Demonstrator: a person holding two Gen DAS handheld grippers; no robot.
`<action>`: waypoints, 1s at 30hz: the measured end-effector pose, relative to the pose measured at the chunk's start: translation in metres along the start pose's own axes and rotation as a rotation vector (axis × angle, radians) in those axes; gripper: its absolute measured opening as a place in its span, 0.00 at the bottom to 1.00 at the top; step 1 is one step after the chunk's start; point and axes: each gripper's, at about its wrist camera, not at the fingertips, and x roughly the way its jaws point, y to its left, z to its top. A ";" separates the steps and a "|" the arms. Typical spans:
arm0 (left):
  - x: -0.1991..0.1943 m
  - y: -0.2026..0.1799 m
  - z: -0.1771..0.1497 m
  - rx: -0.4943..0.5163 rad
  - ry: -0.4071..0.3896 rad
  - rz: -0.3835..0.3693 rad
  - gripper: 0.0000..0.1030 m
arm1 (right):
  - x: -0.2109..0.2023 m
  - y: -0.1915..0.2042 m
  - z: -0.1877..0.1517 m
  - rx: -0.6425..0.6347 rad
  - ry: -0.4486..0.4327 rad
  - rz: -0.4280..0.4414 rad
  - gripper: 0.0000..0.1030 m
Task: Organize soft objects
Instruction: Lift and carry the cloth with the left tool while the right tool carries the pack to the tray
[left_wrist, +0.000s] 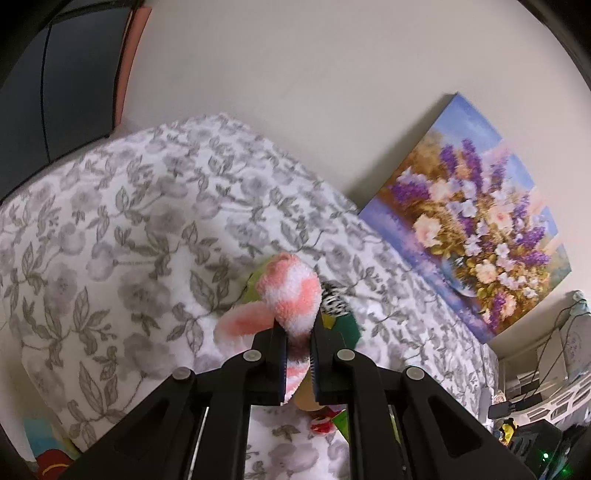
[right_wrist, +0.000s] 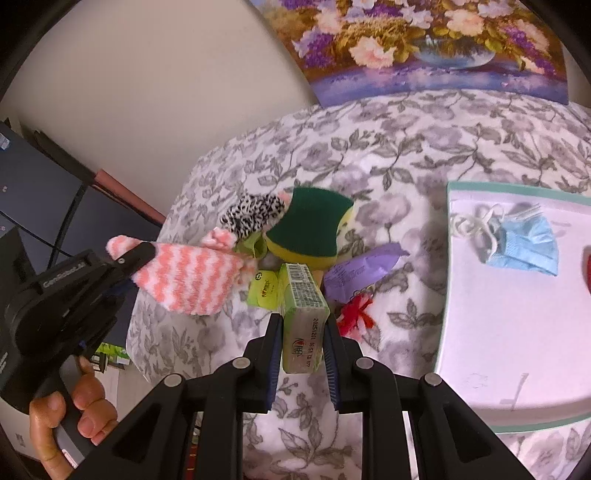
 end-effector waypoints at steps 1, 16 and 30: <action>-0.005 -0.003 0.000 0.006 -0.013 -0.008 0.10 | -0.002 -0.001 0.000 0.001 -0.005 0.001 0.22; -0.049 -0.057 -0.012 0.139 -0.111 -0.165 0.10 | -0.024 -0.026 0.007 0.058 -0.059 -0.023 0.22; -0.069 -0.143 -0.052 0.358 -0.120 -0.358 0.10 | -0.082 -0.101 0.012 0.253 -0.192 -0.067 0.22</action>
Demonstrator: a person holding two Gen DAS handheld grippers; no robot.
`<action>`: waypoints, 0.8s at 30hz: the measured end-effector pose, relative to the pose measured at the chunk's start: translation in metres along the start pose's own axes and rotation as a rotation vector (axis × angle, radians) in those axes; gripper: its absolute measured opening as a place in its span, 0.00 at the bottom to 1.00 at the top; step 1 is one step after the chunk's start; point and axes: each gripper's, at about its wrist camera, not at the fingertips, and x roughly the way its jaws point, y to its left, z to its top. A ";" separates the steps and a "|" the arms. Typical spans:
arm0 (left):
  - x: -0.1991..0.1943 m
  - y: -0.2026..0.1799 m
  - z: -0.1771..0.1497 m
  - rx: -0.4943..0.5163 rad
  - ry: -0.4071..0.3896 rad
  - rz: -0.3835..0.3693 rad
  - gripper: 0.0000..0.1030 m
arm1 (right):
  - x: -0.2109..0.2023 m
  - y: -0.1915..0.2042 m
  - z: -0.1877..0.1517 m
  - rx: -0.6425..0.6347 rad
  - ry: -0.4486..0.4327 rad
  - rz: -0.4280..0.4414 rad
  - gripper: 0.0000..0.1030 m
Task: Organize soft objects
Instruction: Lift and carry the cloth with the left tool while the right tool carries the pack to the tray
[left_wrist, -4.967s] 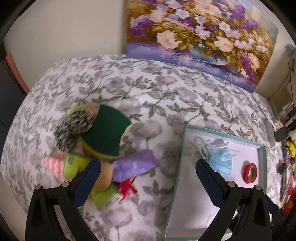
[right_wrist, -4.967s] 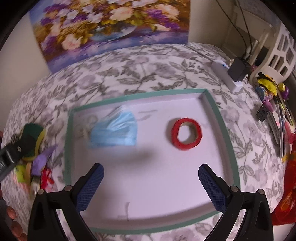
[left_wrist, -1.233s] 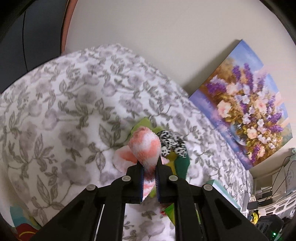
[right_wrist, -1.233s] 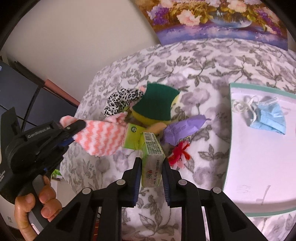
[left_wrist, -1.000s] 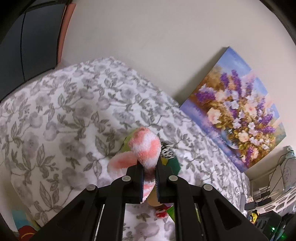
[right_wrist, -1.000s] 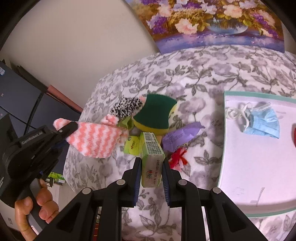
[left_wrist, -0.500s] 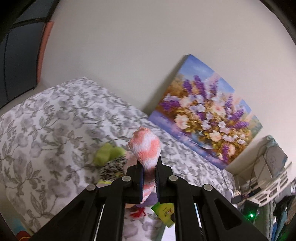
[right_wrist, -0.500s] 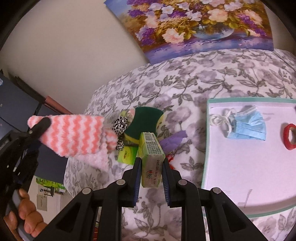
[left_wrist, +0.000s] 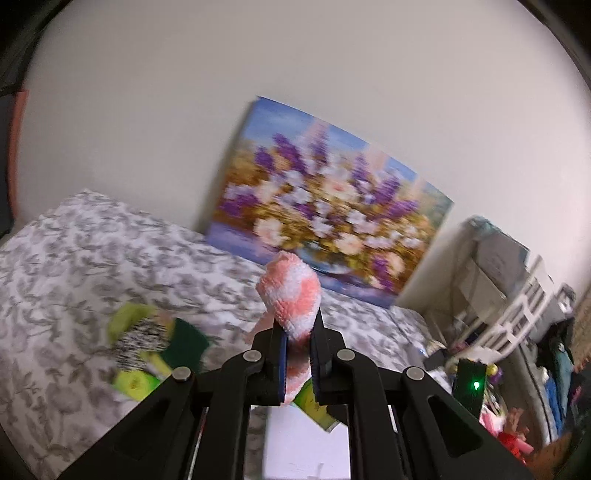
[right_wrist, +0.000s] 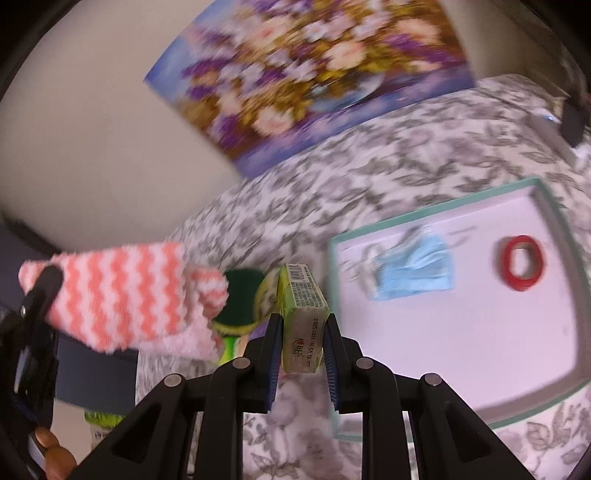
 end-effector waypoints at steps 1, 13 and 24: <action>0.003 -0.005 -0.002 0.004 0.010 -0.021 0.10 | -0.004 -0.006 0.002 0.012 -0.009 -0.012 0.22; 0.049 -0.072 -0.043 0.121 0.199 -0.139 0.10 | -0.039 -0.092 0.016 0.146 -0.068 -0.233 0.22; 0.089 -0.087 -0.075 0.188 0.323 -0.054 0.10 | -0.044 -0.121 0.016 0.175 -0.052 -0.318 0.22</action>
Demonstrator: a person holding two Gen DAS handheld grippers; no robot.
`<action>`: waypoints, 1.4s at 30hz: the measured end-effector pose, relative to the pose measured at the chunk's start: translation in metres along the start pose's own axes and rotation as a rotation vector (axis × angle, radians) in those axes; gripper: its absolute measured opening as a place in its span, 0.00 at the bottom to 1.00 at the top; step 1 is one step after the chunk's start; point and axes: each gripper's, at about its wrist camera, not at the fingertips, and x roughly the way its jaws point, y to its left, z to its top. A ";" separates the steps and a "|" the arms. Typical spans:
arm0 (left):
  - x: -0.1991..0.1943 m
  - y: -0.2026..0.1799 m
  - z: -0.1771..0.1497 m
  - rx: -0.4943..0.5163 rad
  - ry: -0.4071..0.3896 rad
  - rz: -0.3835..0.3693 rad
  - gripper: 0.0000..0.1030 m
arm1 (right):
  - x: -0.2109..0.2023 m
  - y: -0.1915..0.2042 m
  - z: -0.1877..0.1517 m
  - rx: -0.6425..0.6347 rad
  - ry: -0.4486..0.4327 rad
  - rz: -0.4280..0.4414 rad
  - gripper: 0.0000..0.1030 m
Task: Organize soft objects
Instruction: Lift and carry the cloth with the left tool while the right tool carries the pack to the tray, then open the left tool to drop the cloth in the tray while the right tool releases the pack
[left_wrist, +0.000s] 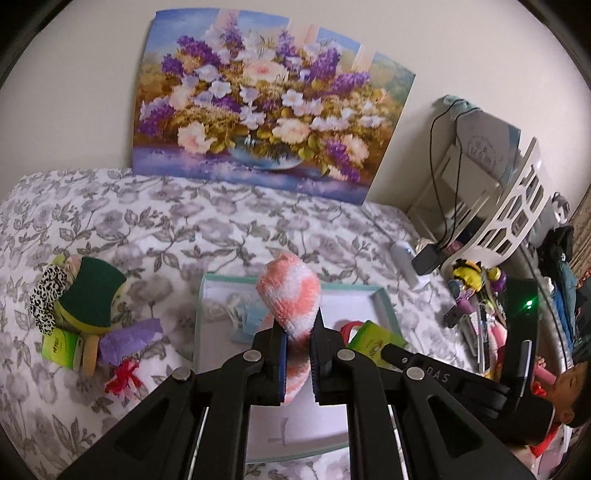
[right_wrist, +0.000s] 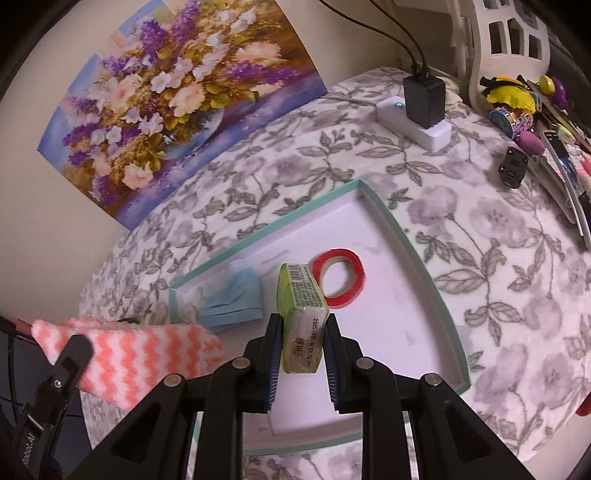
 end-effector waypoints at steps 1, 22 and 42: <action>0.003 0.000 -0.001 0.003 0.008 0.007 0.10 | 0.000 0.000 -0.001 0.000 0.002 -0.001 0.22; 0.035 0.002 -0.009 0.029 0.083 0.109 0.11 | 0.014 -0.001 -0.003 -0.019 0.053 -0.057 0.22; 0.074 0.040 -0.020 -0.028 0.222 0.309 0.93 | 0.021 0.004 -0.004 -0.078 0.073 -0.138 0.68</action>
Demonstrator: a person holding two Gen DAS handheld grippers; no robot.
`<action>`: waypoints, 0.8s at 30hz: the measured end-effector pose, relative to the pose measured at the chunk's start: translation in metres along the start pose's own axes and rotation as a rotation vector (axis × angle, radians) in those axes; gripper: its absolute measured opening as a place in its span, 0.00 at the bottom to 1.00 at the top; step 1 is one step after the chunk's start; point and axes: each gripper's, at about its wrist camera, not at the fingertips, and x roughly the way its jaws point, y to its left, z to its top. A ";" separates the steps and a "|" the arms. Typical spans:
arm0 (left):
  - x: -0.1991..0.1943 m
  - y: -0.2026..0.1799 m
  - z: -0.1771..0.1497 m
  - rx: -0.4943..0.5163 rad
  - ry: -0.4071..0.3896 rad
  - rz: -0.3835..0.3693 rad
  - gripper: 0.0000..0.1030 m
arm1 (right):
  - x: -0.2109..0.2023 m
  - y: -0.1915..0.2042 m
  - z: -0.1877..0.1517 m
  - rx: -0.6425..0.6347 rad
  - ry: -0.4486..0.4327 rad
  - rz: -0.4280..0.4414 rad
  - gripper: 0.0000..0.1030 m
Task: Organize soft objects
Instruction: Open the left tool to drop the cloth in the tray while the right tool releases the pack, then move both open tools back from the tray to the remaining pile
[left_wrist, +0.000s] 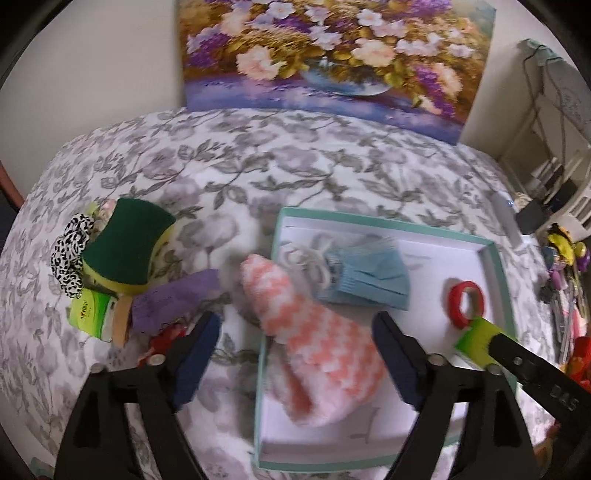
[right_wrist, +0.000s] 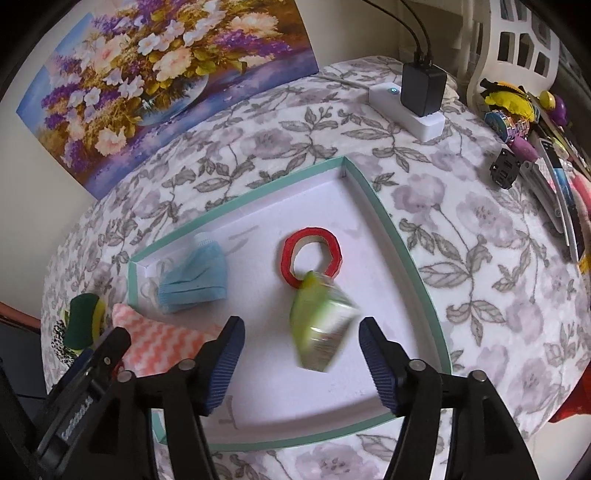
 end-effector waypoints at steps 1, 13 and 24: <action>0.002 0.002 0.000 -0.002 0.000 0.013 0.97 | 0.001 0.001 0.000 -0.004 0.003 -0.003 0.70; 0.020 0.037 0.003 -0.062 0.010 0.148 0.97 | 0.011 0.015 -0.007 -0.080 0.014 -0.061 1.00; 0.018 0.067 0.011 -0.126 0.004 0.180 0.97 | 0.010 0.043 -0.015 -0.139 -0.001 -0.041 1.00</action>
